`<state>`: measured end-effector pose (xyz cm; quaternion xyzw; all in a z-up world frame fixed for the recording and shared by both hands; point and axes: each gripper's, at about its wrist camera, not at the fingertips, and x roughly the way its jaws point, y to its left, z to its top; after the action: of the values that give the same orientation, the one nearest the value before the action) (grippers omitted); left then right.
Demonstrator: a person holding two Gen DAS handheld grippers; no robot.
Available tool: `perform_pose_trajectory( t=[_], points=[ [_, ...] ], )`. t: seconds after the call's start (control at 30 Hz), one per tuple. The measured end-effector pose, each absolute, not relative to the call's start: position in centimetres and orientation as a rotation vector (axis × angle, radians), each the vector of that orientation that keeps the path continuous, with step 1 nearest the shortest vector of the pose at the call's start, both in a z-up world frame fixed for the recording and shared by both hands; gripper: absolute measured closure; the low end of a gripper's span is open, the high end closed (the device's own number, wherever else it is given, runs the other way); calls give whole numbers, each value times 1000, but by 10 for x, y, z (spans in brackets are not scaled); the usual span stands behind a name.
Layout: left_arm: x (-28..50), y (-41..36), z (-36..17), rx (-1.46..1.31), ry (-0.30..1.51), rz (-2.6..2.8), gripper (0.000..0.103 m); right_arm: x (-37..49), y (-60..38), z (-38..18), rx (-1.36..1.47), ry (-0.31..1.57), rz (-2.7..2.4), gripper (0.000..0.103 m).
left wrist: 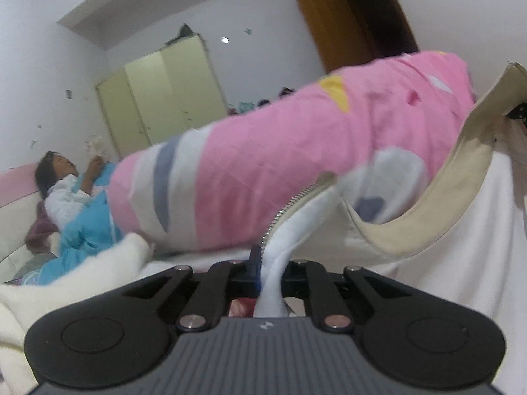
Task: Fold clothes
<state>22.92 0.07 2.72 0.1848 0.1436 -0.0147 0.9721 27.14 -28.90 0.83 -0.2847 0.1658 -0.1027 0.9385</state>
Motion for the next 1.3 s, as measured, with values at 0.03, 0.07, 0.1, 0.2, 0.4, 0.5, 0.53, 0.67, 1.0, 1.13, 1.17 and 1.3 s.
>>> perform_pose_trajectory(
  t=[0.03,0.07,0.1,0.2,0.4,0.5,0.53,0.67,1.0,1.13,1.17,1.3],
  points=[
    [234,2,30,367,276,-21,95,279,-290,13,-584,325,-223,99],
    [239,3,32,359,262,-13,95,287,-292,17,-579,316,-236,99],
    [243,2,32,353,253,-5,95,294,-295,20,-568,313,-247,99],
    [256,-6,19,376,260,4,95,315,-302,16,-538,330,-265,98],
    [282,-14,-43,445,380,33,94,348,-309,-61,-507,489,-229,98],
    [293,-12,-71,476,474,33,92,366,-312,-101,-467,584,-202,97],
    [296,-12,-78,486,503,26,91,374,-313,-112,-450,622,-185,96],
    [298,-14,-95,533,583,-2,77,390,-312,-128,-448,737,-138,93],
    [245,7,-27,417,579,-92,28,249,-376,1,-230,644,-54,13],
    [198,21,10,352,544,-164,26,153,-425,39,-14,580,-56,10],
    [184,23,19,333,536,-185,23,133,-435,41,54,575,-48,10],
    [122,17,34,271,580,-377,15,69,-453,17,301,592,3,10]
  ],
)
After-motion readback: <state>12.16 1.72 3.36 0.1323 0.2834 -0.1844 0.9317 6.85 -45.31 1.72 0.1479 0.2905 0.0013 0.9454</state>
